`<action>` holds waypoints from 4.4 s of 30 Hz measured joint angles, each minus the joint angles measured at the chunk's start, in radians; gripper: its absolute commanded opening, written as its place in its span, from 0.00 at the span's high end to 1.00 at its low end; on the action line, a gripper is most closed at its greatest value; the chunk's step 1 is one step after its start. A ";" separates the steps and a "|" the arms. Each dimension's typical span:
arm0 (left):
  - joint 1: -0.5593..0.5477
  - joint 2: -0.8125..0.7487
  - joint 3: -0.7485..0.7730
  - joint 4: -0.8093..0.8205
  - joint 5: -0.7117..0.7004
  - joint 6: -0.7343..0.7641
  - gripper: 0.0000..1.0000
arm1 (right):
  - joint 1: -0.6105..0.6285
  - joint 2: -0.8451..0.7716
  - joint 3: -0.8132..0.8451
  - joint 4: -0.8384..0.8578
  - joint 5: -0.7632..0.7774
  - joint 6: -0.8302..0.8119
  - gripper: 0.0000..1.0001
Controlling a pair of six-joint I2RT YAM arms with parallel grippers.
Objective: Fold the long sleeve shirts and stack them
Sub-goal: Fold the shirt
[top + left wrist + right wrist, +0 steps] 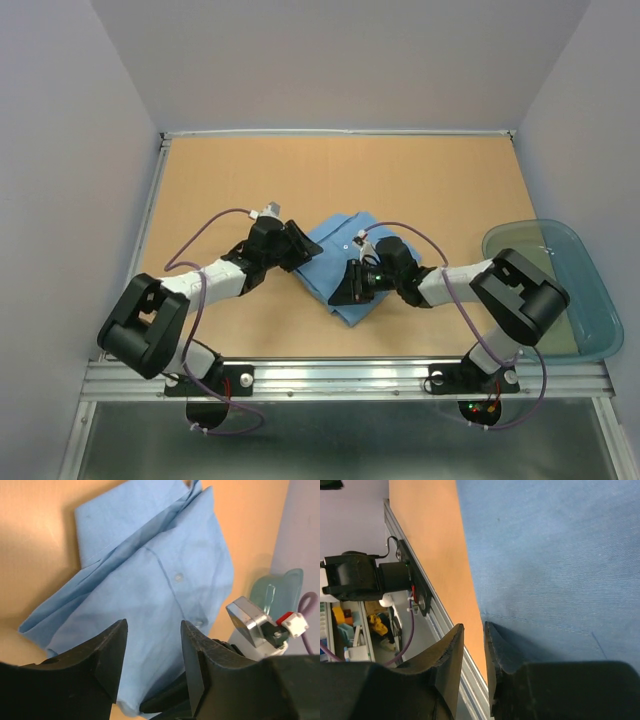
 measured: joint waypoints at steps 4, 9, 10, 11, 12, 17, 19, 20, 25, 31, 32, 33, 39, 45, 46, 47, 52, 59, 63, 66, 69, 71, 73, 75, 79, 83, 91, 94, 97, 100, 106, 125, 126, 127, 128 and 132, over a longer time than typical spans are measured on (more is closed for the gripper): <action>0.002 0.069 -0.073 0.083 0.025 -0.014 0.51 | 0.000 0.060 -0.002 0.027 -0.031 0.008 0.72; 0.022 0.162 -0.115 0.161 0.057 -0.041 0.56 | 0.000 0.126 -0.020 0.062 -0.056 0.020 0.73; 0.029 0.174 -0.114 0.184 0.063 -0.041 0.57 | 0.000 0.131 -0.020 0.063 -0.062 0.022 0.73; 0.036 0.181 -0.114 0.195 0.069 -0.041 0.57 | 0.000 0.134 -0.020 0.066 -0.066 0.023 0.73; 0.043 0.188 -0.114 0.204 0.076 -0.041 0.57 | 0.000 0.134 -0.020 0.070 -0.069 0.023 0.73; 0.086 0.207 -0.110 0.234 0.096 -0.031 0.57 | -0.002 0.126 -0.036 0.079 -0.068 0.026 0.70; 0.111 0.221 -0.087 0.220 0.094 -0.003 0.57 | -0.009 0.088 -0.053 0.070 -0.063 0.025 0.64; 0.126 0.235 -0.064 0.203 0.093 0.013 0.56 | -0.010 0.074 -0.057 0.066 -0.062 0.025 0.63; 0.164 0.324 0.148 0.063 0.030 0.158 0.46 | -0.094 -0.144 -0.079 0.024 -0.031 0.013 0.59; 0.164 0.284 0.283 -0.048 -0.014 0.296 0.23 | -0.383 -0.332 -0.078 -0.050 0.020 -0.021 0.59; 0.159 0.257 0.294 -0.073 -0.023 0.307 0.21 | -0.416 -0.336 -0.078 -0.056 0.026 -0.022 0.59; 0.152 0.228 0.300 -0.090 -0.031 0.317 0.20 | -0.461 -0.335 -0.079 -0.065 0.039 -0.024 0.59; -0.043 0.056 0.294 -0.119 -0.073 0.310 0.19 | -0.545 -0.269 -0.089 -0.079 0.077 -0.031 0.59; -0.151 0.118 0.153 -0.084 -0.061 0.240 0.20 | -0.578 -0.207 -0.198 -0.055 0.116 -0.027 0.59; -0.148 0.136 0.135 -0.083 -0.062 0.232 0.20 | -0.587 -0.191 -0.211 -0.051 0.122 -0.026 0.59; -0.147 0.167 0.111 -0.086 -0.068 0.218 0.21 | -0.593 -0.182 -0.218 -0.048 0.126 -0.023 0.59; -0.129 0.214 0.098 -0.056 -0.081 0.194 0.20 | -0.617 -0.137 -0.225 0.009 0.116 -0.019 0.59; -0.044 0.338 0.277 -0.138 -0.119 0.290 0.19 | -0.607 -0.146 -0.225 0.001 0.080 -0.008 0.57; 0.045 0.397 0.422 -0.237 -0.205 0.415 0.14 | -0.543 -0.243 -0.225 -0.089 0.110 -0.008 0.52; 0.073 0.388 0.480 -0.289 -0.257 0.493 0.13 | -0.474 -0.336 -0.222 -0.155 0.123 -0.016 0.45; 0.055 0.337 0.498 -0.341 -0.291 0.525 0.10 | -0.457 -0.431 -0.192 -0.283 0.177 -0.072 0.38; 0.021 0.270 0.490 -0.381 -0.297 0.509 0.10 | -0.457 -0.478 -0.154 -0.361 0.229 -0.109 0.38; -0.026 0.179 0.442 -0.387 -0.298 0.460 0.10 | -0.457 -0.500 -0.109 -0.428 0.283 -0.152 0.37; -0.090 0.073 0.375 -0.391 -0.288 0.396 0.10 | -0.457 -0.499 -0.071 -0.473 0.331 -0.182 0.37; -0.201 -0.006 0.293 -0.392 -0.275 0.337 0.09 | -0.457 -0.481 -0.043 -0.529 0.389 -0.200 0.29; -0.324 0.020 0.277 -0.413 -0.300 0.364 0.07 | -0.458 -0.479 -0.043 -0.591 0.443 -0.183 0.23; -0.474 0.158 0.354 -0.443 -0.393 0.480 0.07 | -0.473 -0.450 -0.043 -0.615 0.482 -0.170 0.28; -0.513 0.206 0.404 -0.457 -0.425 0.531 0.10 | -0.480 -0.394 -0.043 -0.619 0.481 -0.160 0.30; -0.549 0.223 0.423 -0.456 -0.448 0.580 0.12 | -0.485 -0.360 -0.043 -0.622 0.481 -0.154 0.34; -0.578 0.228 0.423 -0.453 -0.467 0.630 0.14 | -0.486 -0.335 -0.037 -0.614 0.480 -0.154 0.43; -0.627 0.285 0.426 -0.409 -0.541 0.744 0.12 | -0.486 -0.269 -0.031 -0.540 0.422 -0.159 0.61; -0.688 0.369 0.368 -0.031 -0.666 1.172 0.10 | -0.487 -0.375 -0.031 -0.529 0.234 -0.097 0.99; -0.689 0.382 0.368 -0.012 -0.671 1.191 0.10 | -0.487 -0.383 -0.031 -0.531 0.229 -0.088 0.99; -0.689 0.391 0.367 0.002 -0.672 1.202 0.10 | -0.487 -0.389 -0.031 -0.531 0.226 -0.082 0.99; -0.689 0.402 0.366 0.017 -0.674 1.215 0.10 | -0.487 -0.393 -0.031 -0.531 0.224 -0.076 0.99; -0.697 0.445 0.353 0.076 -0.673 1.247 0.10 | -0.487 -0.406 -0.031 -0.535 0.216 -0.058 0.99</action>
